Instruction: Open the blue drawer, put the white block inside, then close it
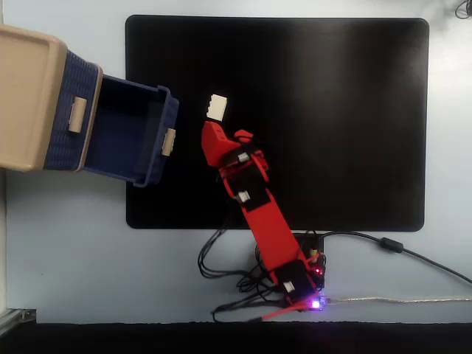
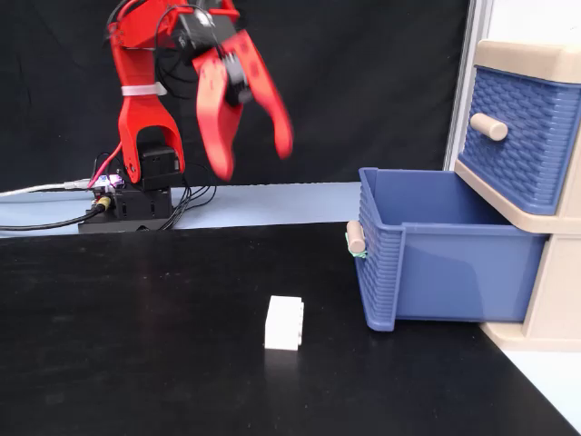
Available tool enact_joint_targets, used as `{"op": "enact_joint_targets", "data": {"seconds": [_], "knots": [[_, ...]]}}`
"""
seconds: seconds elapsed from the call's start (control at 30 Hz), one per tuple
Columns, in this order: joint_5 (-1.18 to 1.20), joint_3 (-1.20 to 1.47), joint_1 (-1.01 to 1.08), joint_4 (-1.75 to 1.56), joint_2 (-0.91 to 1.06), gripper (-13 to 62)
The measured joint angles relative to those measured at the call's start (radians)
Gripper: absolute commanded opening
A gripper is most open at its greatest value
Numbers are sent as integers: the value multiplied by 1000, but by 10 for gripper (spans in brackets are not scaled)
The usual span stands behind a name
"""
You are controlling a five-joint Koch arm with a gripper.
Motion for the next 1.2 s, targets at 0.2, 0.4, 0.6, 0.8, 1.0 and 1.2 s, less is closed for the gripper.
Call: {"op": "enact_joint_targets", "data": {"seconds": [0.2, 0.4, 0.6, 0.8, 1.0, 1.2], "knots": [[-8, -328, 26, 179, -394, 334], [-9, -460, 32, 173, -561, 334], [-5, -500, 32, 152, -647, 335], [-6, -512, 32, 25, -762, 330], [-6, -514, 32, 37, -761, -54], [-63, -511, 75, 179, -716, -81]]}}
